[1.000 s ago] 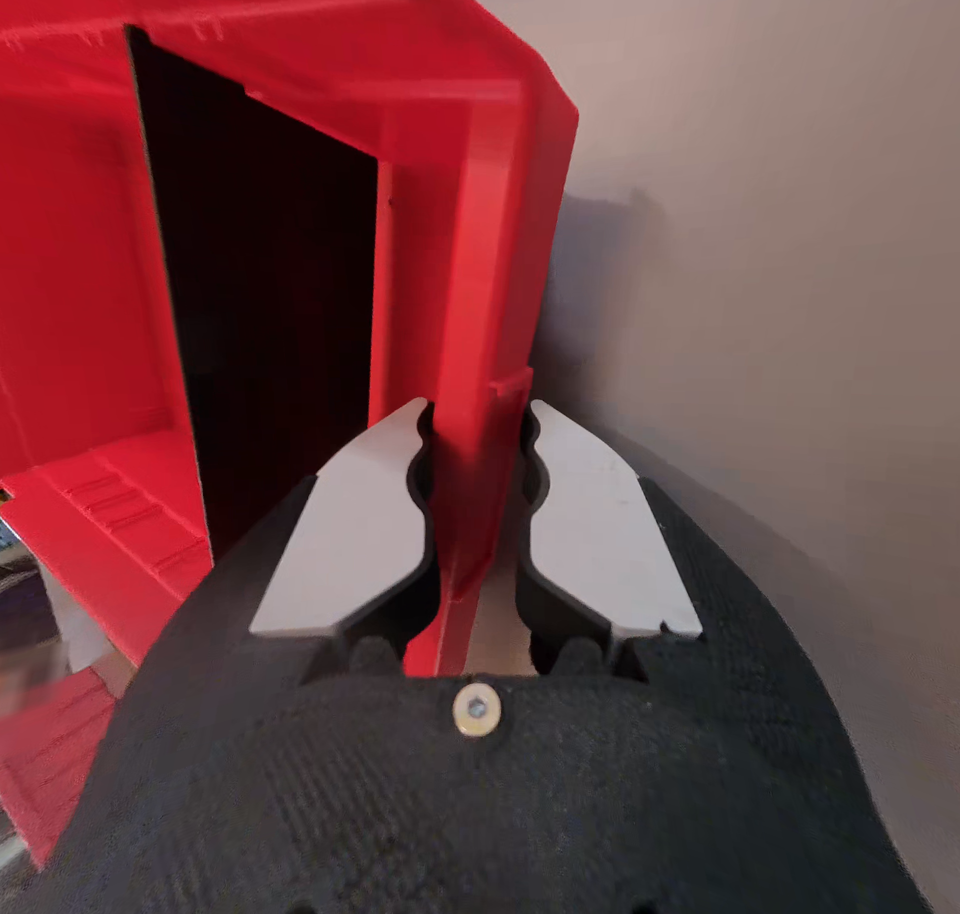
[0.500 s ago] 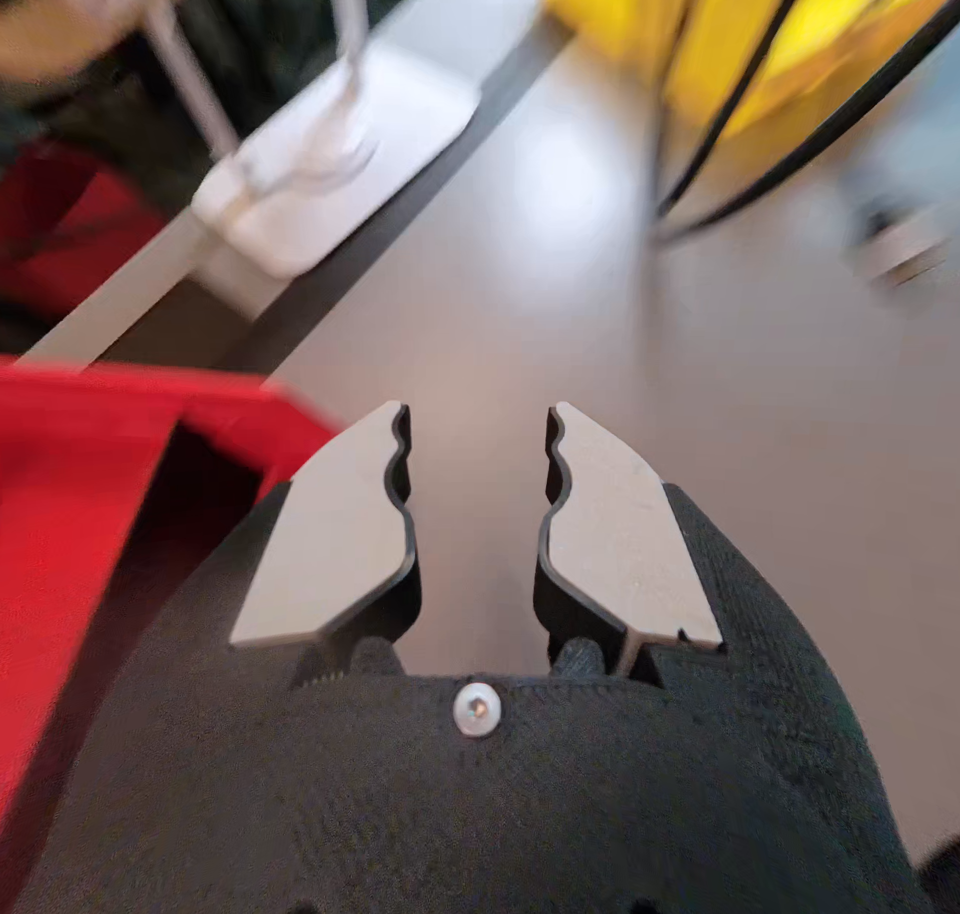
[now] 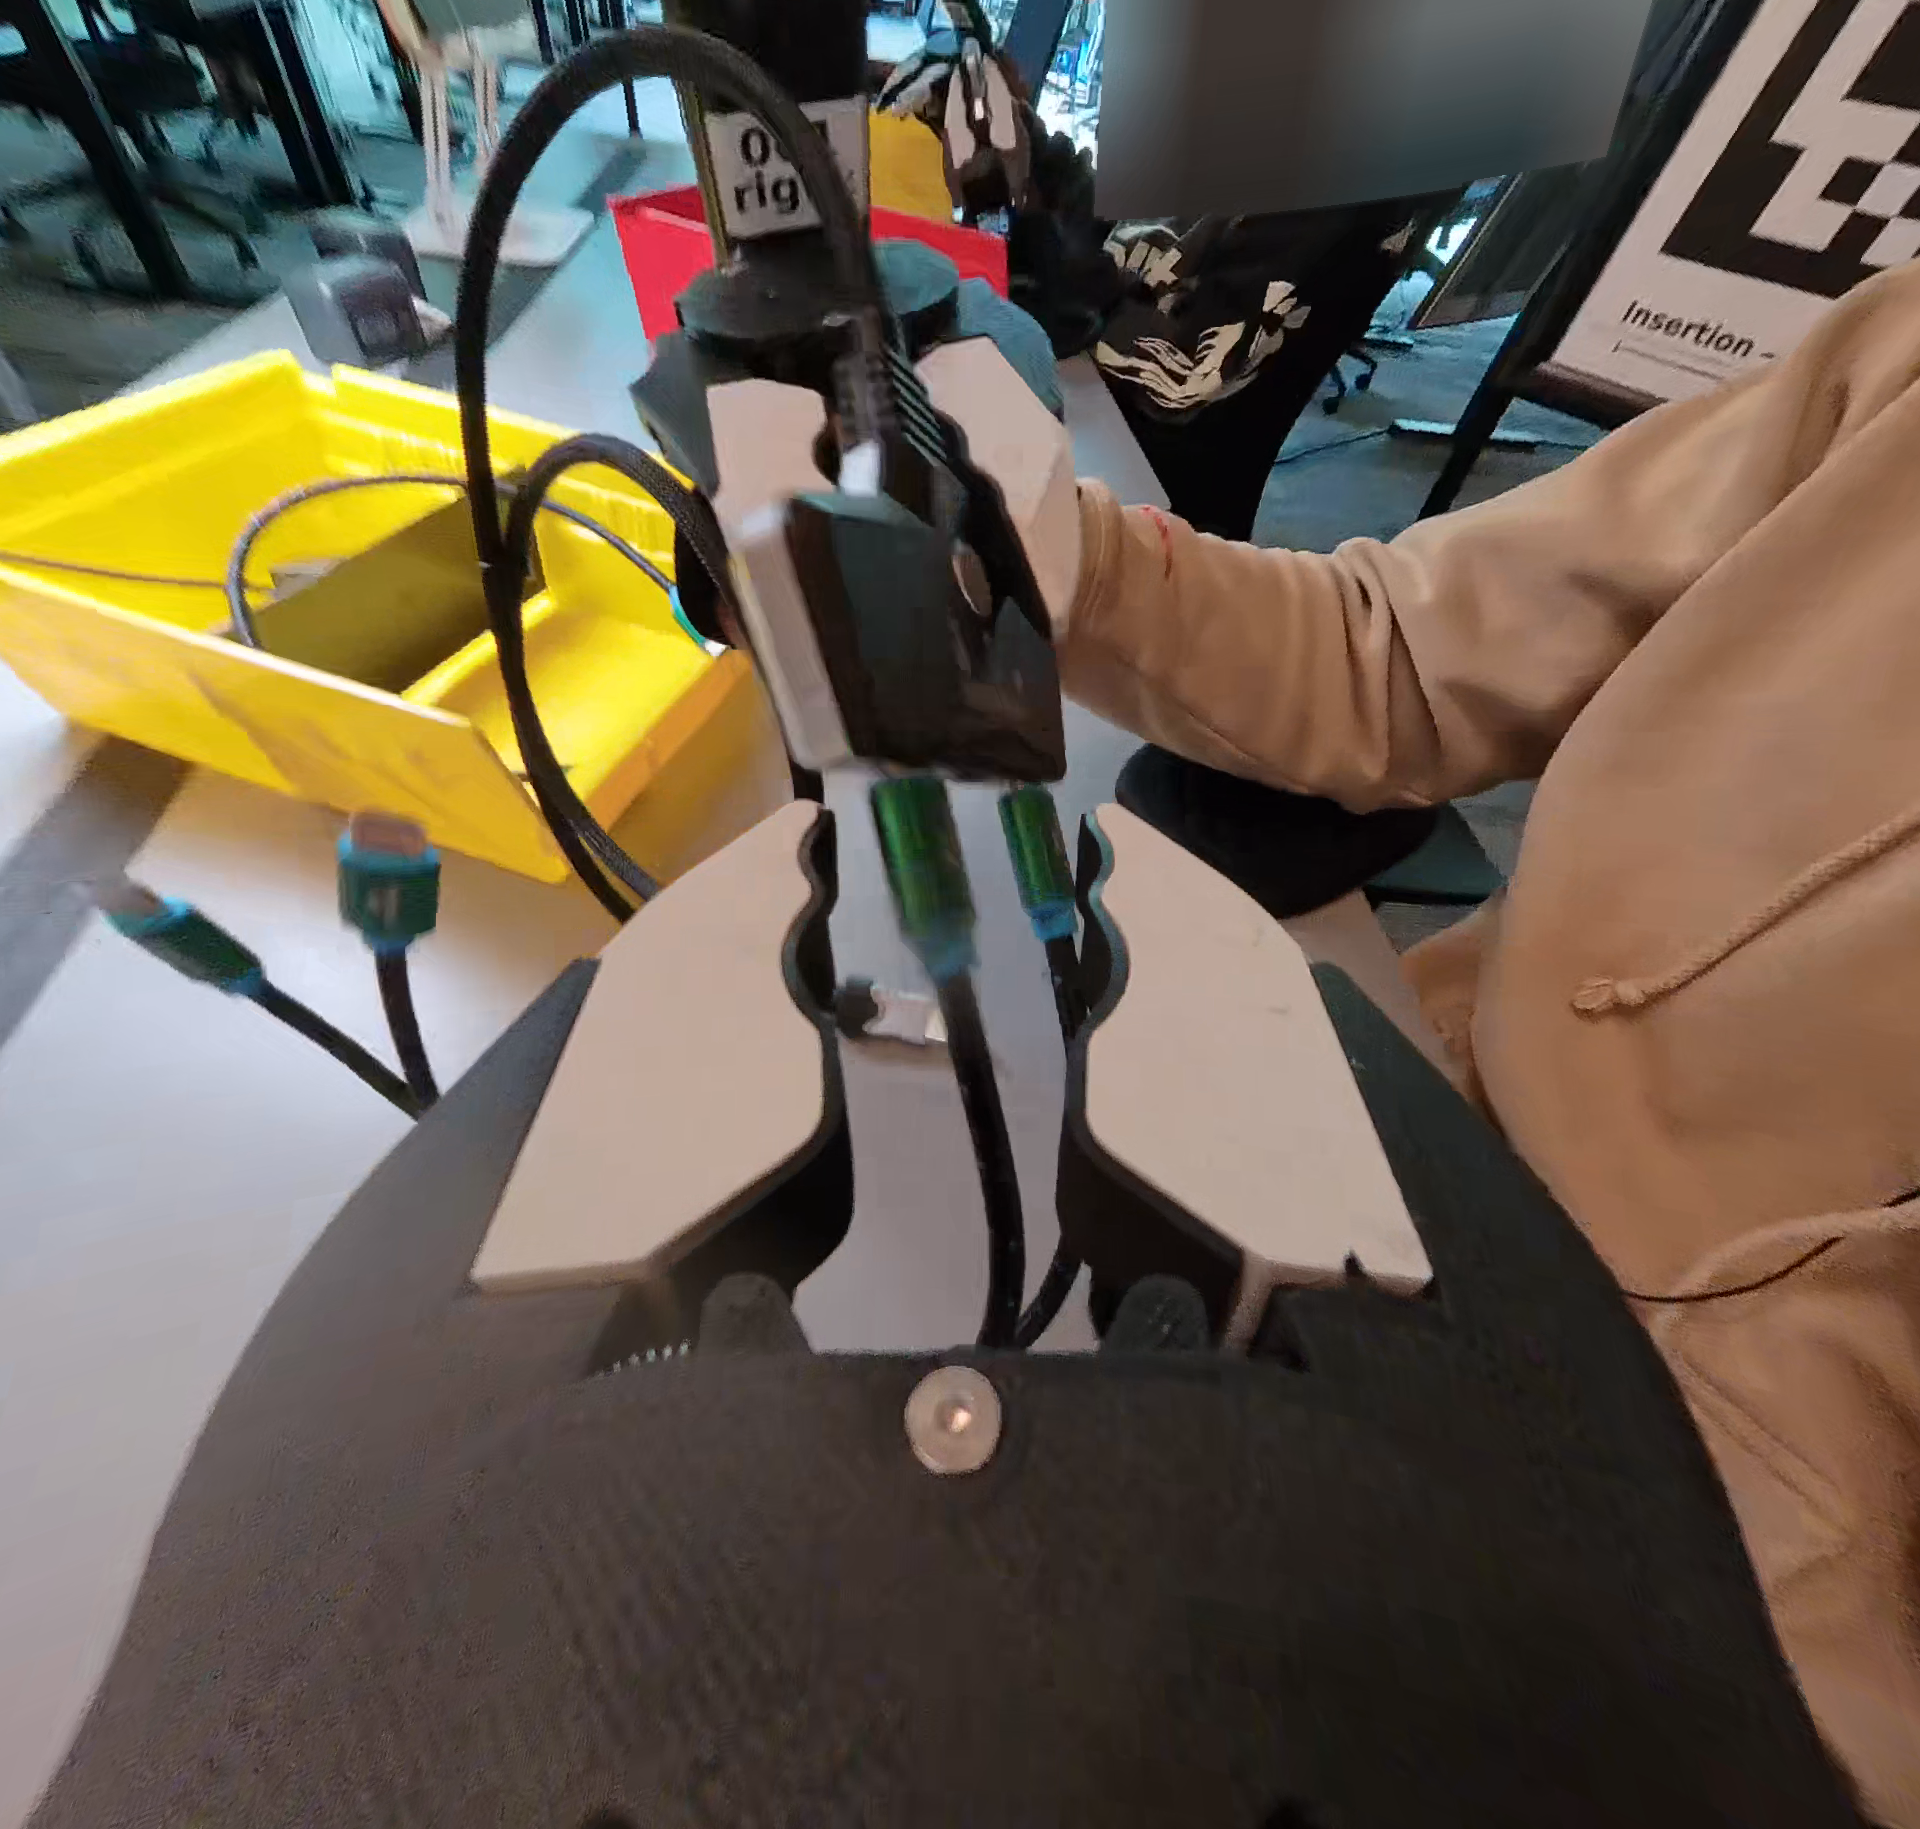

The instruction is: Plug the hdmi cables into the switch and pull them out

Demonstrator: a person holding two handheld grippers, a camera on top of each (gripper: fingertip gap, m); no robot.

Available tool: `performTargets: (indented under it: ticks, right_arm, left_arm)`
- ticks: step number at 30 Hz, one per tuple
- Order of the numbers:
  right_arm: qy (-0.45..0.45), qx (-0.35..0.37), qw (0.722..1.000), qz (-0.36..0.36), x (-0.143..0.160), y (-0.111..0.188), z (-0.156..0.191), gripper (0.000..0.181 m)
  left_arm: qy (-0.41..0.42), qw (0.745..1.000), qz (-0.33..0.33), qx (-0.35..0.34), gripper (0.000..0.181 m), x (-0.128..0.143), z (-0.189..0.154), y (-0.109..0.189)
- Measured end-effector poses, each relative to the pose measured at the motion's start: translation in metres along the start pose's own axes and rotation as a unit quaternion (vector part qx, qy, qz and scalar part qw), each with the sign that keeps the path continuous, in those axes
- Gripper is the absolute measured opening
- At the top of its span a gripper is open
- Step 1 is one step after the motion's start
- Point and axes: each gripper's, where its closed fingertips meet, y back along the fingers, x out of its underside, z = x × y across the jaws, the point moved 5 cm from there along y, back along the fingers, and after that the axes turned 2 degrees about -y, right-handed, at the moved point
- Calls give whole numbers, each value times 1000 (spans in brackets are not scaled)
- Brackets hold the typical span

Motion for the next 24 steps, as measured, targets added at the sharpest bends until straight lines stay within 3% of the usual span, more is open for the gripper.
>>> performTargets:
  ticks: [4, 6, 8, 10, 14, 17, 20, 24]
  right_arm:
    - [-14, -23, 992, 124, 26, -17, 7, 29]
    - [-9, -23, 983, 182, 37, -27, 12, 28]
    - [-3, -16, 975, 221, 44, -34, 13, 28]
    - [6, 0, 971, 239, 46, -32, 12, 27]
    - [40, 101, 990, 90, 4, -14, -5, 26]
    - [45, 157, 986, -21, -22, 6, -12, 26]
    - [33, 176, 983, -42, -26, 7, -17, 33]
    - [27, 179, 981, -72, -29, -13, -21, 41]
  left_arm:
    - [60, 997, 31, 40, 45, 16, 1, -10]
    - [57, 992, 83, 71, 45, 30, -6, -21]
    - [39, 987, 116, 99, 32, 38, -15, -31]
    - [27, 989, 123, 75, 30, 37, -13, -33]
    - [64, 998, 9, 12, 22, 10, 6, -18]
    - [69, 994, -84, -28, 23, -8, 16, -3]
    - [77, 977, -192, -56, 23, -23, 22, 12]
    - [58, 957, -279, -62, 23, -32, 17, 15]
